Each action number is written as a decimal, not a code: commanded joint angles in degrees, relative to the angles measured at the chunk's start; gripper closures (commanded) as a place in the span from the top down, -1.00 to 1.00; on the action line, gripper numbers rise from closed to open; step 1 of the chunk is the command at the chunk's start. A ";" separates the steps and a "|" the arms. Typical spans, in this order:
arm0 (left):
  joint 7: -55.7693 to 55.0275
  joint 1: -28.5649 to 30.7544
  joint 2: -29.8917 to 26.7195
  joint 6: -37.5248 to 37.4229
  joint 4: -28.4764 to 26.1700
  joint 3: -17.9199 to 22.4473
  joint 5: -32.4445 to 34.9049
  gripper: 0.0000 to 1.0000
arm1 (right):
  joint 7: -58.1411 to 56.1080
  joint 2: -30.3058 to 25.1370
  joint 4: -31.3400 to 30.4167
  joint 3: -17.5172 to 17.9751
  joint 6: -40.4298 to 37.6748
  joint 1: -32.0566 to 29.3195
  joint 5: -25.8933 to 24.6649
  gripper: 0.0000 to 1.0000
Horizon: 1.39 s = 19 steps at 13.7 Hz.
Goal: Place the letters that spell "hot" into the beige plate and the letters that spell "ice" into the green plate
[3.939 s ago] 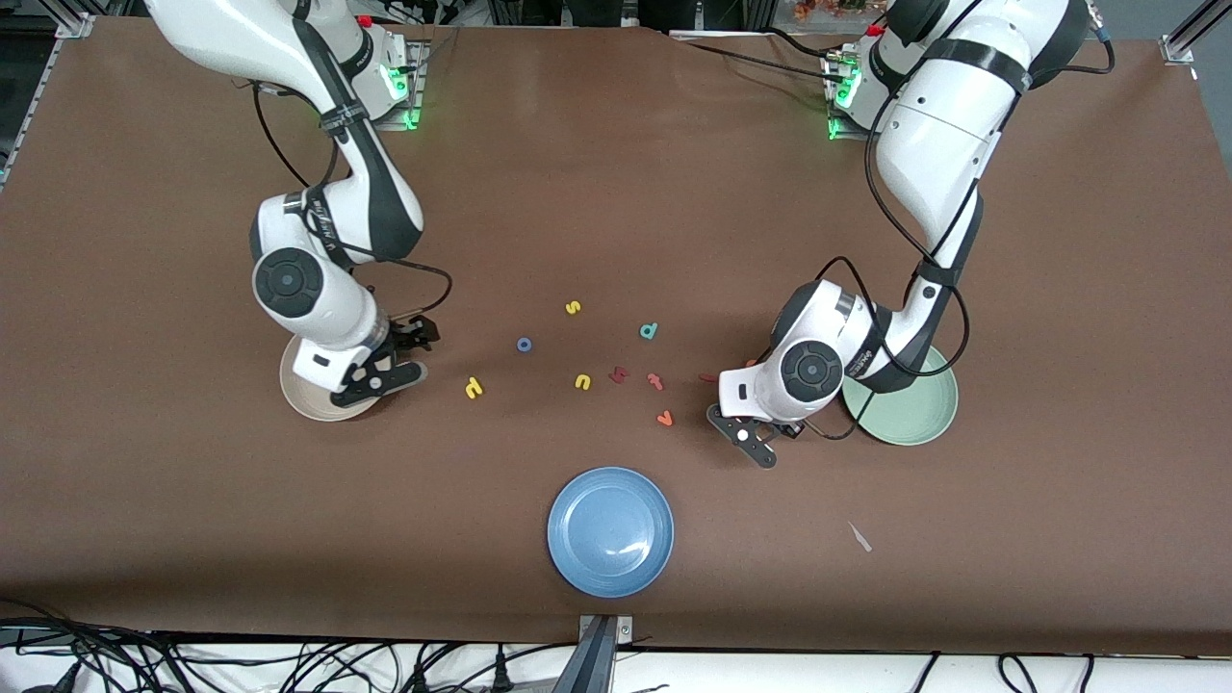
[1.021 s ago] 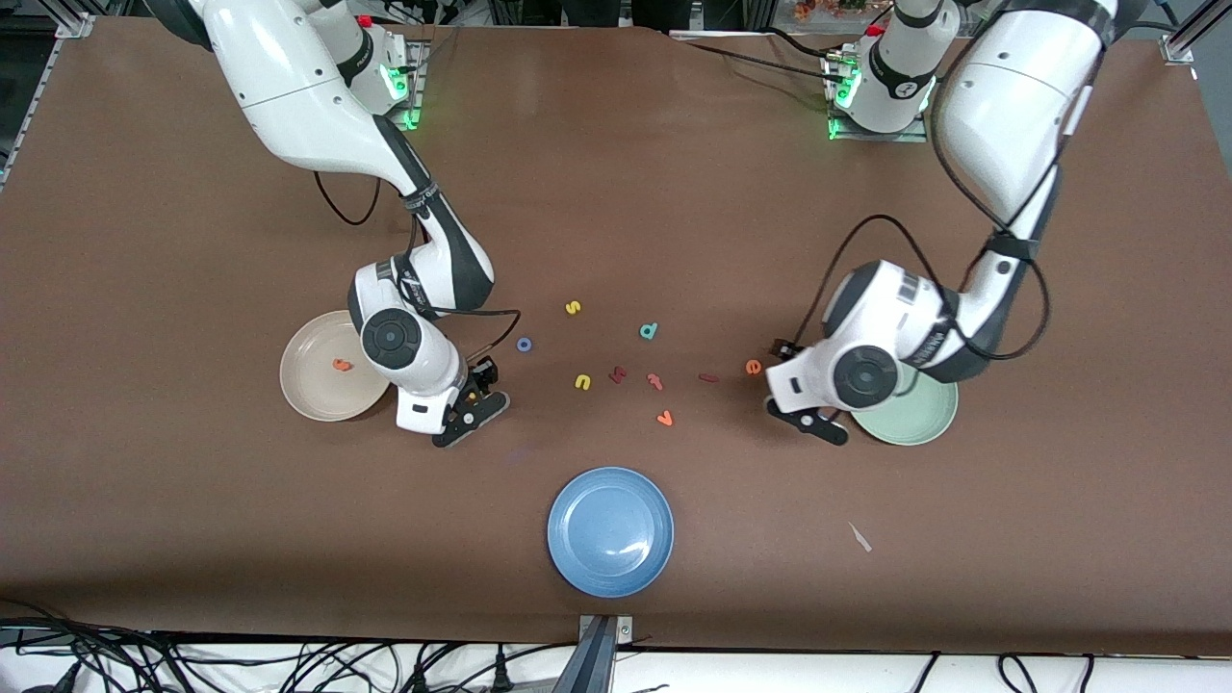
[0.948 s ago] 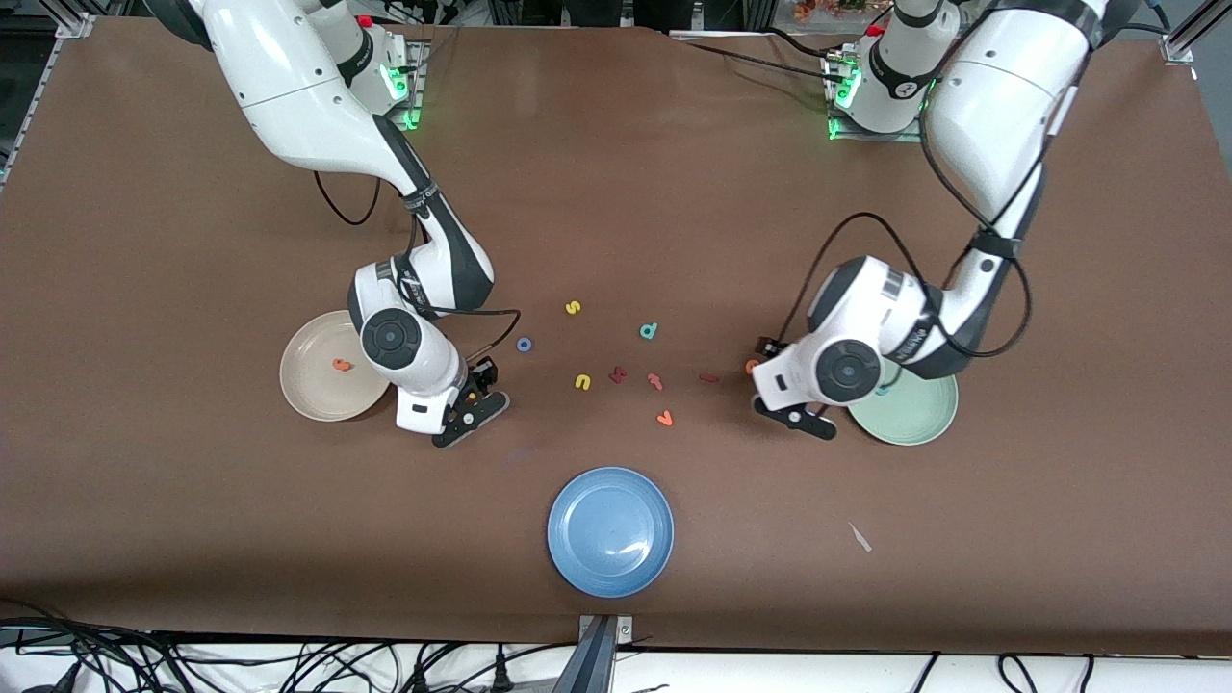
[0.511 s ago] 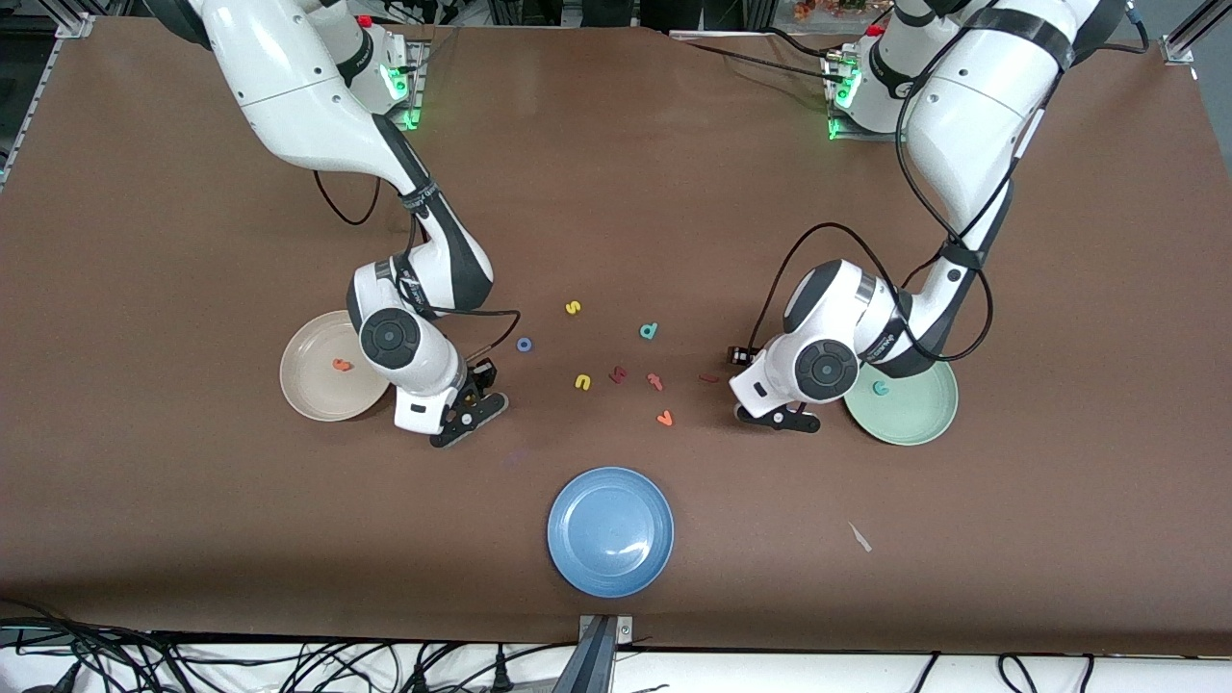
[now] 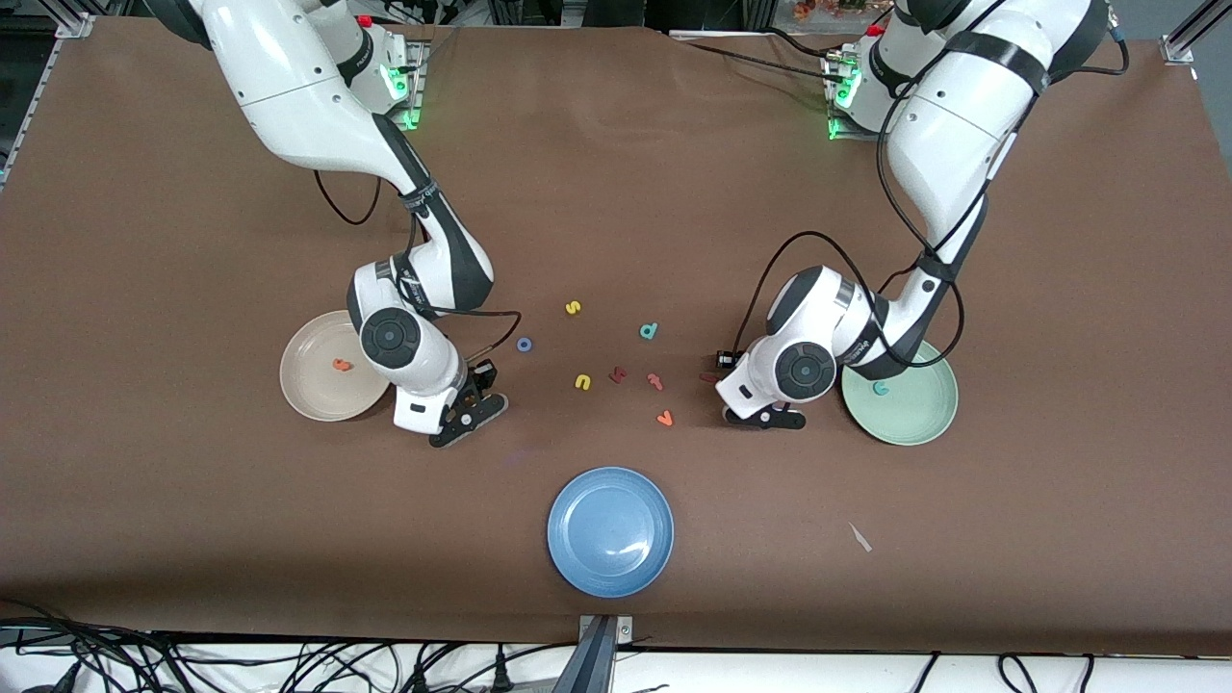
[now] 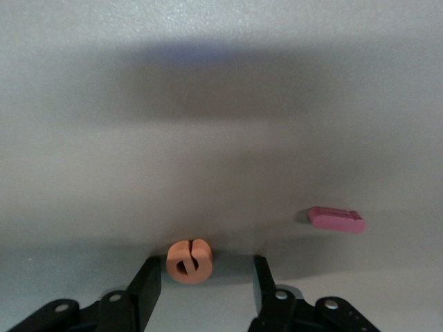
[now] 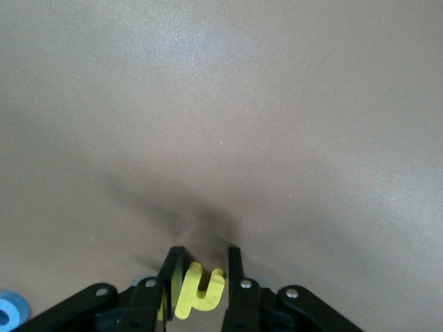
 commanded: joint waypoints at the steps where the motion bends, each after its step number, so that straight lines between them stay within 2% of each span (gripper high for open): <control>1: -0.44 -0.51 0.17 0.76 -0.02 0.35 -0.92 -0.31 | 1.08 -0.26 -1.61 0.71 0.10 0.22 0.80 -0.39; 3: -1.49 -0.51 0.17 0.68 -0.02 0.44 -0.92 -0.65 | 1.52 -0.26 -1.34 0.71 0.10 0.40 0.80 -0.43; 6: -4.03 -0.51 -0.18 0.50 0.33 0.44 -0.92 -0.96 | 1.52 -0.26 -1.17 0.71 0.10 0.40 0.88 -0.44; 9: -4.65 -0.42 -1.41 -0.03 0.68 0.35 -0.92 -0.98 | 1.52 -0.52 -0.73 0.71 -1.20 -0.04 1.41 -0.47; 12: -4.31 0.11 -4.13 -3.00 0.68 0.79 -0.74 -0.95 | 1.61 -0.79 4.53 0.54 -9.28 -0.48 2.38 -0.49; 14: -3.78 1.07 -6.85 -5.81 0.68 0.96 1.70 -0.95 | 1.09 -1.92 5.34 0.36 -11.92 -2.40 3.52 -0.49; 16: -1.33 2.12 -7.65 -8.89 0.68 0.88 4.87 -0.95 | -1.19 -3.50 4.47 -0.08 -14.04 -3.90 3.61 -0.50; 19: 4.90 6.86 -9.23 -11.79 0.59 0.79 4.88 -0.94 | -3.48 -8.16 -0.62 -2.88 -13.96 -4.35 3.35 -0.50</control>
